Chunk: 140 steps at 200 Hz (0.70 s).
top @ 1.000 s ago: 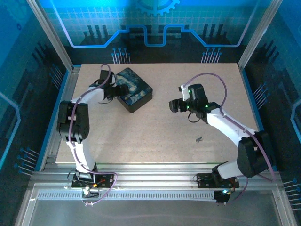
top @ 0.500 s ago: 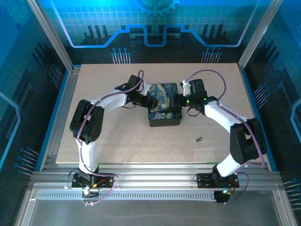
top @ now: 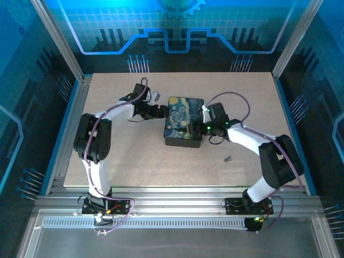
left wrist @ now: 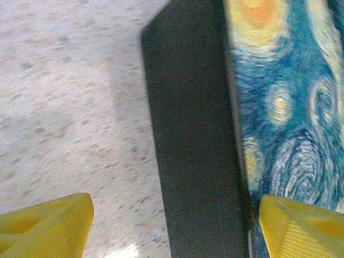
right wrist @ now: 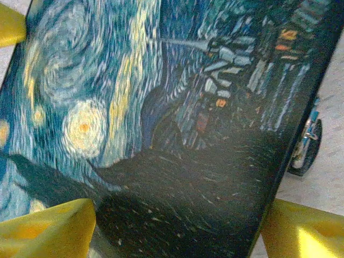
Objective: Unlock the padlock with the key
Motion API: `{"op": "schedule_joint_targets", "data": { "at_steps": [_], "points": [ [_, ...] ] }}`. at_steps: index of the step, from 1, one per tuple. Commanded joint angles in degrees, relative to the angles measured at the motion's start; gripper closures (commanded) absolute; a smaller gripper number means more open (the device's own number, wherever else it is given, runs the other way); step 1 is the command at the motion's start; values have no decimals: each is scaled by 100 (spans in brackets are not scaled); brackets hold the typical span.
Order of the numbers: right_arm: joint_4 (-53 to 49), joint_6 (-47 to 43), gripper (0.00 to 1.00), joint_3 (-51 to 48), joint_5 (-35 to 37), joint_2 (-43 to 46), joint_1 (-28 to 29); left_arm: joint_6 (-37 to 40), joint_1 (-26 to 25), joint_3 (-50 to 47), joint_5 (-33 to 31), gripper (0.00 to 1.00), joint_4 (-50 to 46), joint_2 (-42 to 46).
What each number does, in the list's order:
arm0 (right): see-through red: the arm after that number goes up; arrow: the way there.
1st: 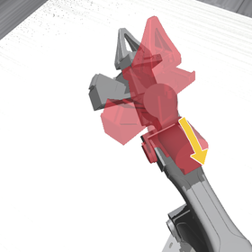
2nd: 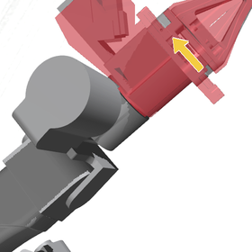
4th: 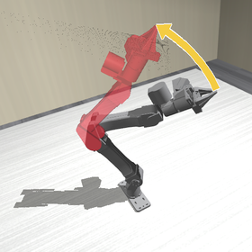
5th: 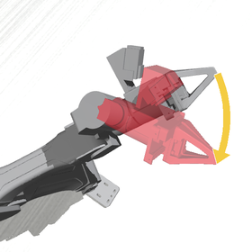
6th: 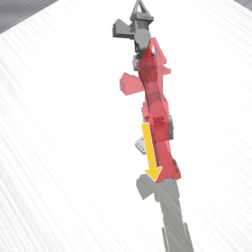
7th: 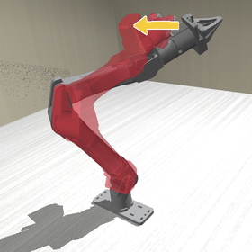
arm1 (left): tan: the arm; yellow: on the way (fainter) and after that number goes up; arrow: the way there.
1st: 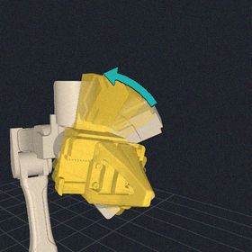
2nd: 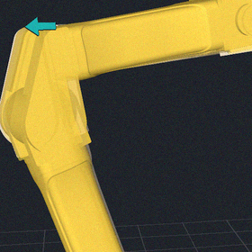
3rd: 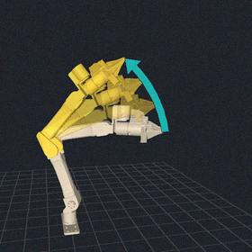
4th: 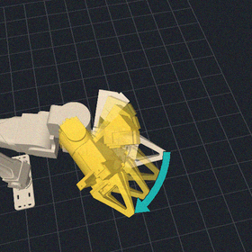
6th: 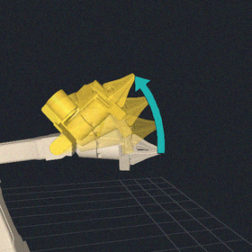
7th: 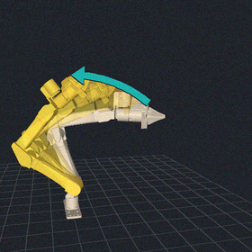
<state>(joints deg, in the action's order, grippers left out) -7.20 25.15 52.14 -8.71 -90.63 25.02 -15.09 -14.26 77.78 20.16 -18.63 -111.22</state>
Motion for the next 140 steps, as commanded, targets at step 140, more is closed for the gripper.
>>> {"op": "schedule_joint_targets", "data": {
  "at_steps": [140],
  "points": [
    [-1423,1751,21,641,1867,574,1714,-1273,877,-1464,-3517,1,841,2562]
  ]
}}
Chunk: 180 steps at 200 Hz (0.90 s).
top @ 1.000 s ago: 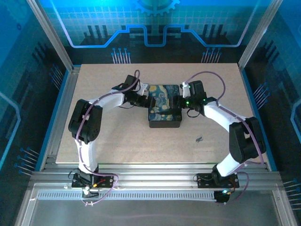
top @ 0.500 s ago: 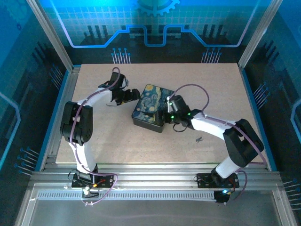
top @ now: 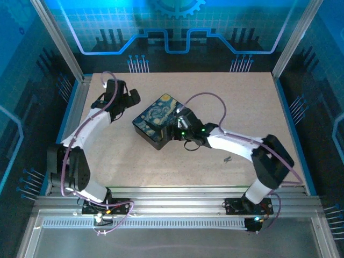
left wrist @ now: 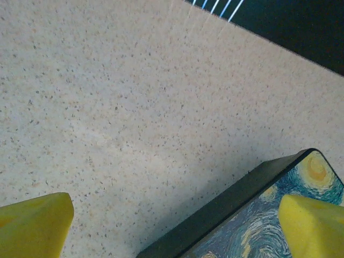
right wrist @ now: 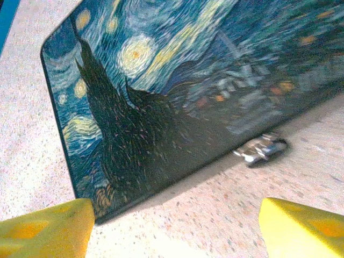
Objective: Unlock the padlock with the key
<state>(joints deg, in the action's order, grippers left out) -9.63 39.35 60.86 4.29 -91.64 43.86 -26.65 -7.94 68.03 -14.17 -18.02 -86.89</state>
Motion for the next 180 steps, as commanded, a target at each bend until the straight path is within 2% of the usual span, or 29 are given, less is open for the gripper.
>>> {"op": "schedule_joint_targets", "data": {
  "at_steps": [1,19,35,51,84,114,145,180],
  "points": [
    [-1207,342,21,-254,565,700,-186,-141,270,-500,-40,1,781,129],
    [-1817,554,26,-597,636,1097,-592,-373,613,-487,726,1,701,-18],
    [-2402,661,32,-849,737,1443,-1056,-334,630,-517,975,1,576,-44],
    [-2825,673,43,-1161,859,1849,-1536,-414,578,-659,991,1,456,56],
    [-3491,708,49,-1591,828,2334,-2417,-517,130,-321,572,1,-856,-98],
    [-3710,1059,54,-1890,923,2436,-2660,-743,-426,-446,360,1,-986,72],
    [-3320,1212,56,-2226,662,2216,-2830,-720,-710,-198,476,1,-1177,9],
    [-2697,1371,61,-2518,469,1944,-2828,-560,-943,8,323,1,-1327,-61]
  ]
}}
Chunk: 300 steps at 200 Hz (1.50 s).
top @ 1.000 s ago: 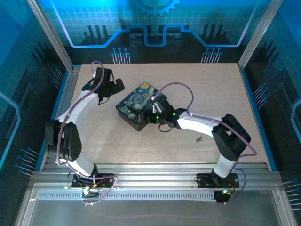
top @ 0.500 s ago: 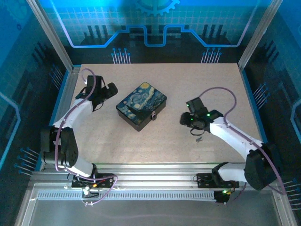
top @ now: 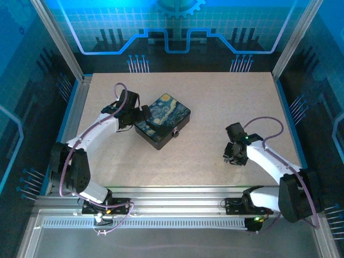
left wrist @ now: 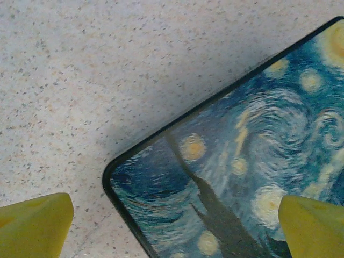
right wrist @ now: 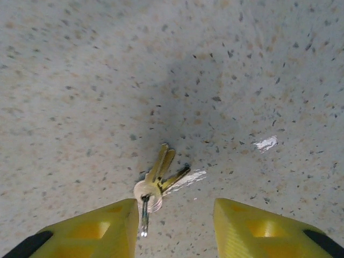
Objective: Unlock the padlock with the key
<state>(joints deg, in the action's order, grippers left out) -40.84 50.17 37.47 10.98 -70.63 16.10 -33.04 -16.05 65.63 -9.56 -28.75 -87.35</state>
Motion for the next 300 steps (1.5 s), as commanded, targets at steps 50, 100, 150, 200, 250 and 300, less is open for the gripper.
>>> {"op": "schedule_joint_targets", "data": {
  "at_steps": [50,100,150,200,250,300],
  "points": [
    [779,379,64,-218,-311,-535,18,-14,-296,240,-219,1,-276,-88],
    [759,343,76,-136,-251,-679,73,32,-508,487,-300,1,-392,-246],
    [964,-237,86,73,-167,-810,67,478,-1167,745,-635,1,-648,-463],
    [1260,-1247,92,616,-591,-777,70,682,-1500,789,-585,1,-785,-633],
    [2043,-2431,98,1110,-1855,-946,125,1127,-1492,834,1163,5,-348,-616],
    [2873,-3592,99,1524,-3850,-957,284,1513,-1327,537,3340,15,645,-495]
  ]
}}
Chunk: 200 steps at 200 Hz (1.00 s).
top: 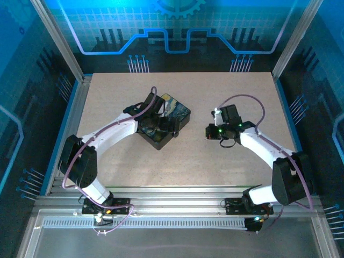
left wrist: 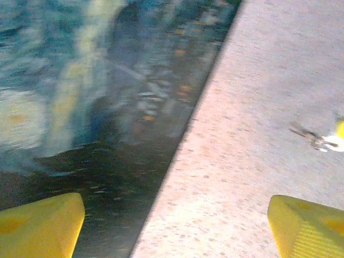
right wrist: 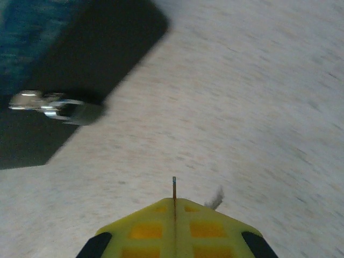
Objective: Unlock the padlock with the key
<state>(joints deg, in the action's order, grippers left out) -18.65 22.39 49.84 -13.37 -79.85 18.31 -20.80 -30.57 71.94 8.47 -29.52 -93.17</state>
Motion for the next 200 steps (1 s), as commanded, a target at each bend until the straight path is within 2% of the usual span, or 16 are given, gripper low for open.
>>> {"op": "schedule_joint_targets", "data": {
  "at_steps": [1,26,61,79,123,152,177,200],
  "points": [
    [667,-832,99,292,-1454,-37,61,283,136,-116,1588,16,764,87],
    [991,-1195,100,418,-2523,-173,51,91,316,-559,2525,23,1670,212],
    [877,-1524,100,924,-3584,-752,49,-197,417,-887,3035,33,2493,318],
    [996,-1481,100,1053,-3753,-961,50,-294,480,-908,3138,39,2648,241],
    [1092,-1346,100,1250,-3981,-1312,50,-880,814,-1204,3619,47,3578,236],
    [1368,-1083,100,1330,-4332,-1492,67,-794,863,-1140,3662,52,3445,187],
    [1489,-971,100,1408,-4409,-1589,123,-964,894,-1207,3756,57,3693,150],
    [1536,-844,100,1540,-4503,-1694,151,-1047,896,-1208,3867,58,3784,97]
  ]
}}
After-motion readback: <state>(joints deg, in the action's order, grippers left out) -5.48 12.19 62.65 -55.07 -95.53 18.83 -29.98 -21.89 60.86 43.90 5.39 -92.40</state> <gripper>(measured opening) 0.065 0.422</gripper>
